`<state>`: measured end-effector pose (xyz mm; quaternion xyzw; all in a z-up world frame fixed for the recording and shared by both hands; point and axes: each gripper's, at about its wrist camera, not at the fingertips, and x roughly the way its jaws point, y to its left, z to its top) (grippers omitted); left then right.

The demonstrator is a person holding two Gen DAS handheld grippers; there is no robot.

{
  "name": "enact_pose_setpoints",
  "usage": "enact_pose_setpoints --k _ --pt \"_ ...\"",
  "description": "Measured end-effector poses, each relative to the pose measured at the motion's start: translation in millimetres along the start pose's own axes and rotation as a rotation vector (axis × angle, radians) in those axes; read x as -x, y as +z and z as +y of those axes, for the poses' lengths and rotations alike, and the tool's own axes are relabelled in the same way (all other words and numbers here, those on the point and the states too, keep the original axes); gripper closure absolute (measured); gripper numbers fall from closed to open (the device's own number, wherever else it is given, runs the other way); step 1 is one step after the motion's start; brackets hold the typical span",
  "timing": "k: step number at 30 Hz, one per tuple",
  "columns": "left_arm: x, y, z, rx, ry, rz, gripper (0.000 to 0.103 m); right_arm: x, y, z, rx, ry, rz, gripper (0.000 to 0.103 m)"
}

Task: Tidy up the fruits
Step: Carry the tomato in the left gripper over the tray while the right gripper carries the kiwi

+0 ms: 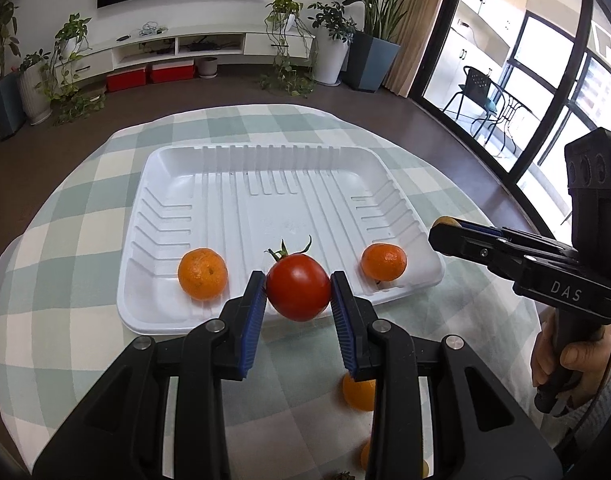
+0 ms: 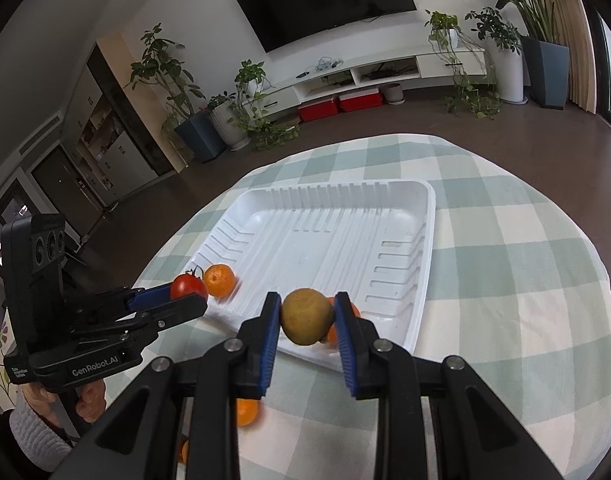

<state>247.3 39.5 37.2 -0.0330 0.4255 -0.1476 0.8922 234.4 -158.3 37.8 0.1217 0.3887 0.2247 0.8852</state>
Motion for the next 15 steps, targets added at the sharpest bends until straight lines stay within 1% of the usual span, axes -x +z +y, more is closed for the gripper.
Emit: enact_pose_setpoints --k 15 --pt "-29.0 12.5 -0.9 -0.012 0.006 0.029 0.073 -29.7 11.2 -15.9 -0.001 -0.035 0.030 0.074"
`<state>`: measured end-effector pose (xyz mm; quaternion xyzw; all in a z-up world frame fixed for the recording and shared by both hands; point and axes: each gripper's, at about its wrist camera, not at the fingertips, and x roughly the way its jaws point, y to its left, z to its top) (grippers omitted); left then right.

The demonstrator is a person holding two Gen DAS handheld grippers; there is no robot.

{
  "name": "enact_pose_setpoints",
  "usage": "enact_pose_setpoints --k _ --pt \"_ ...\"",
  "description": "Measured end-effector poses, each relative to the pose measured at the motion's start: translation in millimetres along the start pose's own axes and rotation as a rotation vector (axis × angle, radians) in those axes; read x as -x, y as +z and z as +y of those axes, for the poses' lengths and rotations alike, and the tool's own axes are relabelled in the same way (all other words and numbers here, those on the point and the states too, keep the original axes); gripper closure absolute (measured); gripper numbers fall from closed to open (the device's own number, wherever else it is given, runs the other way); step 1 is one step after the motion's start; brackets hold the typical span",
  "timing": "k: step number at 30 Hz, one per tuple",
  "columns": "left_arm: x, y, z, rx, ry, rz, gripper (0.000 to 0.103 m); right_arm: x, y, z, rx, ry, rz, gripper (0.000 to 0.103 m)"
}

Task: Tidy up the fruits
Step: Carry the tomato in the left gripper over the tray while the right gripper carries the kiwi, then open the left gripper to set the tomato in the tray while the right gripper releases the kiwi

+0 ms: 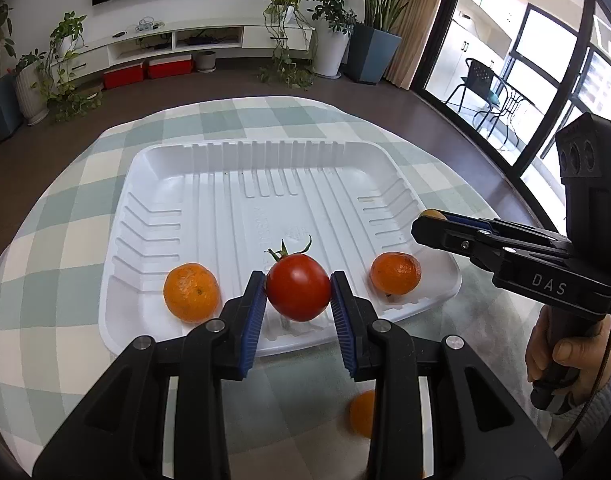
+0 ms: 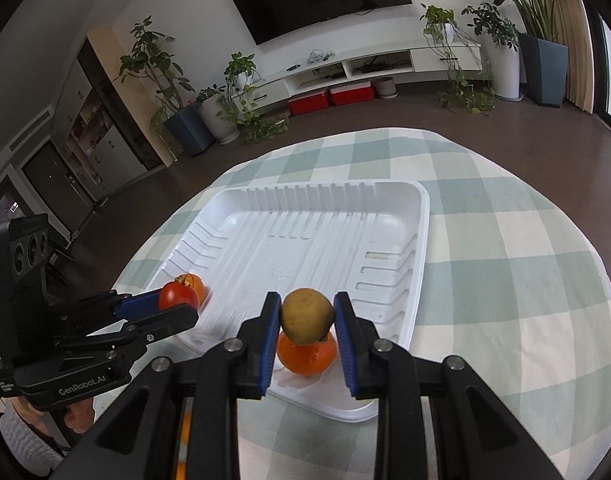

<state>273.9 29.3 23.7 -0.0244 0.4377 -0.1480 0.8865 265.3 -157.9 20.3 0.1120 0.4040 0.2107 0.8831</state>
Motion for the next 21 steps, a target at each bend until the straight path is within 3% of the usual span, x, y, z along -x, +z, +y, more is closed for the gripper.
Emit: enact_pose_setpoints --k 21 --pt "-33.9 6.9 5.1 0.005 0.008 0.036 0.073 -24.7 1.6 -12.7 -0.008 -0.025 0.036 0.073"
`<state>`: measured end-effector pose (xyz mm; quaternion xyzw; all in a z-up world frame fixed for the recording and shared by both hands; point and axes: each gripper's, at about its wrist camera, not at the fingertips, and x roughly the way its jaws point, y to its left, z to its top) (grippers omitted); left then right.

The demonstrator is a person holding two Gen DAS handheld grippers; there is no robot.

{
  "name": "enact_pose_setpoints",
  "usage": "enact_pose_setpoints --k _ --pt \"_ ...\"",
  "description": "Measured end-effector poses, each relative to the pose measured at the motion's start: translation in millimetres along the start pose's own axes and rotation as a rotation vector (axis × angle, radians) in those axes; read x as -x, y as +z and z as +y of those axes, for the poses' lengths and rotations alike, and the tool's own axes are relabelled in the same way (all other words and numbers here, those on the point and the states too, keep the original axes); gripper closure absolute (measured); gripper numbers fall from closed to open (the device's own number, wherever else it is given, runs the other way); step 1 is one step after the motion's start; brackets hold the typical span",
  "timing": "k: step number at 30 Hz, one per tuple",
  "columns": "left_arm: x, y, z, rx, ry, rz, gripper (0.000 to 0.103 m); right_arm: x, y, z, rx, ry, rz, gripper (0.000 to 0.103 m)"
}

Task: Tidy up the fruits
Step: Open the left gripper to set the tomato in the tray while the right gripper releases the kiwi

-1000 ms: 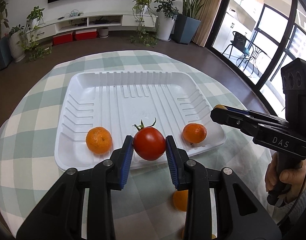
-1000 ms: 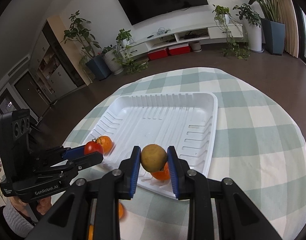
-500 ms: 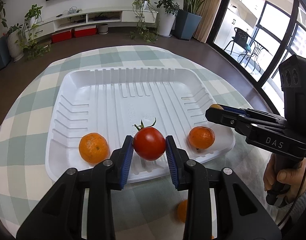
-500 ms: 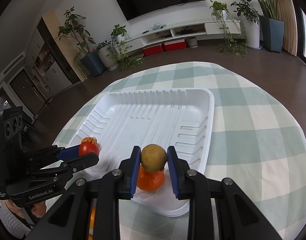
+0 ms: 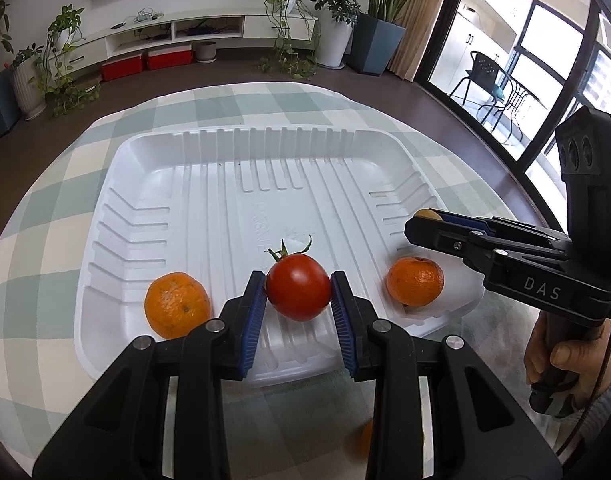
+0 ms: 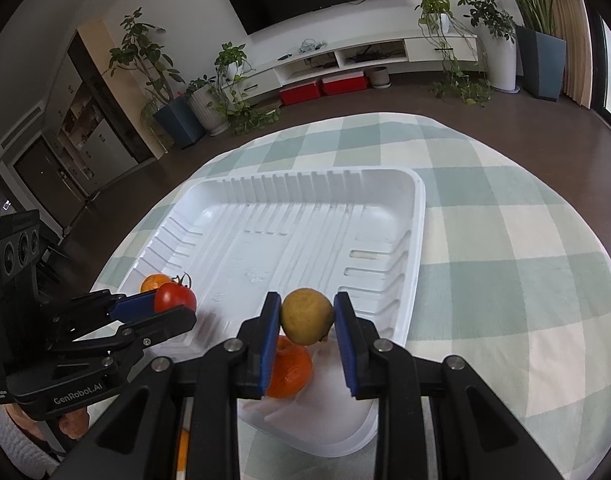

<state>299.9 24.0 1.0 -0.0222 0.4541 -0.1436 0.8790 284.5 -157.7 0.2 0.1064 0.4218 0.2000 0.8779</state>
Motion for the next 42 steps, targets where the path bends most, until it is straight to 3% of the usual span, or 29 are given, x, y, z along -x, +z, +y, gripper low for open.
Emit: enact_pose_setpoints --k 15,42 --pt "-7.4 -3.2 1.0 -0.004 0.027 0.003 0.072 -1.0 0.0 0.5 0.009 -0.009 -0.003 0.072" --pt "52.2 -28.1 -6.4 -0.001 0.049 -0.061 0.072 44.7 -15.4 31.4 0.043 0.006 -0.081 0.068"
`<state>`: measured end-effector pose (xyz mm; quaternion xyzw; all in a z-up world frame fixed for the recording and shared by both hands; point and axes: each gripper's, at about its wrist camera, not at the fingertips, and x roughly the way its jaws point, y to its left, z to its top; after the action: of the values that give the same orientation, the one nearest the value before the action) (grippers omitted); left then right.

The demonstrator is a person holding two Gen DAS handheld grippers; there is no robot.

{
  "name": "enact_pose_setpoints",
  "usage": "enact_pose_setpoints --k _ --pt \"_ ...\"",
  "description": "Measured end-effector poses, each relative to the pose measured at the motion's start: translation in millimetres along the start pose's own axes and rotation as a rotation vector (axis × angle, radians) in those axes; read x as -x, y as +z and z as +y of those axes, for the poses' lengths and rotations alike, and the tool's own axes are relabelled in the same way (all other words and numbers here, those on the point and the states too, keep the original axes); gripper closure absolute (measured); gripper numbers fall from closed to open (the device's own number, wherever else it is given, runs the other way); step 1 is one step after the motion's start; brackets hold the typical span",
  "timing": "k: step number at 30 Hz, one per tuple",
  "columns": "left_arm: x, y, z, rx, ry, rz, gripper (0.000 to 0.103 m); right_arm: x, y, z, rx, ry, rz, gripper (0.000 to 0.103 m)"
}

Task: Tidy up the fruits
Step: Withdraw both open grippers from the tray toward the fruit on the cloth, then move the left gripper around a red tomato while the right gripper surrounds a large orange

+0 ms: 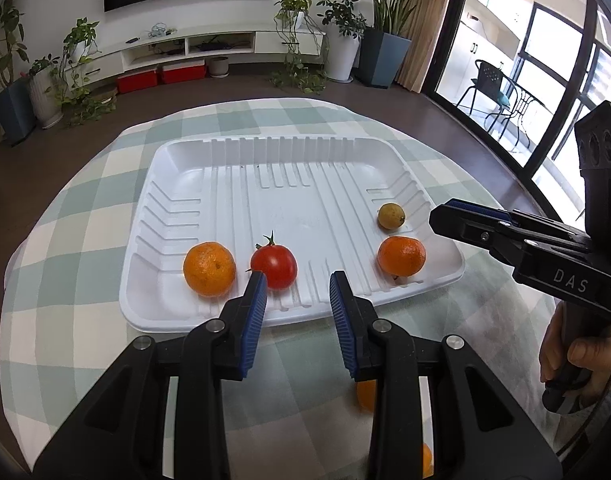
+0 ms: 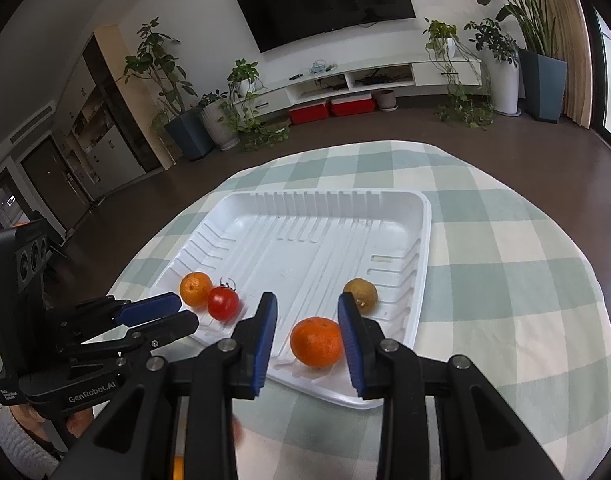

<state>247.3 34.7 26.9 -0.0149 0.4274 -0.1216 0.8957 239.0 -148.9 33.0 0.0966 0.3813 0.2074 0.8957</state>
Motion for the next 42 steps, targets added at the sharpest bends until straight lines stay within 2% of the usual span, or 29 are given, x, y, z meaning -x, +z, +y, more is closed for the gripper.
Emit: enact_pose_setpoints --k 29,42 --pt "54.8 -43.7 -12.5 0.025 -0.020 -0.023 0.072 41.5 -50.5 46.4 0.061 0.027 -0.034 0.066" --pt "78.9 -90.6 -20.9 0.027 -0.034 -0.002 0.072 48.6 -80.5 65.6 0.083 0.056 -0.007 0.066"
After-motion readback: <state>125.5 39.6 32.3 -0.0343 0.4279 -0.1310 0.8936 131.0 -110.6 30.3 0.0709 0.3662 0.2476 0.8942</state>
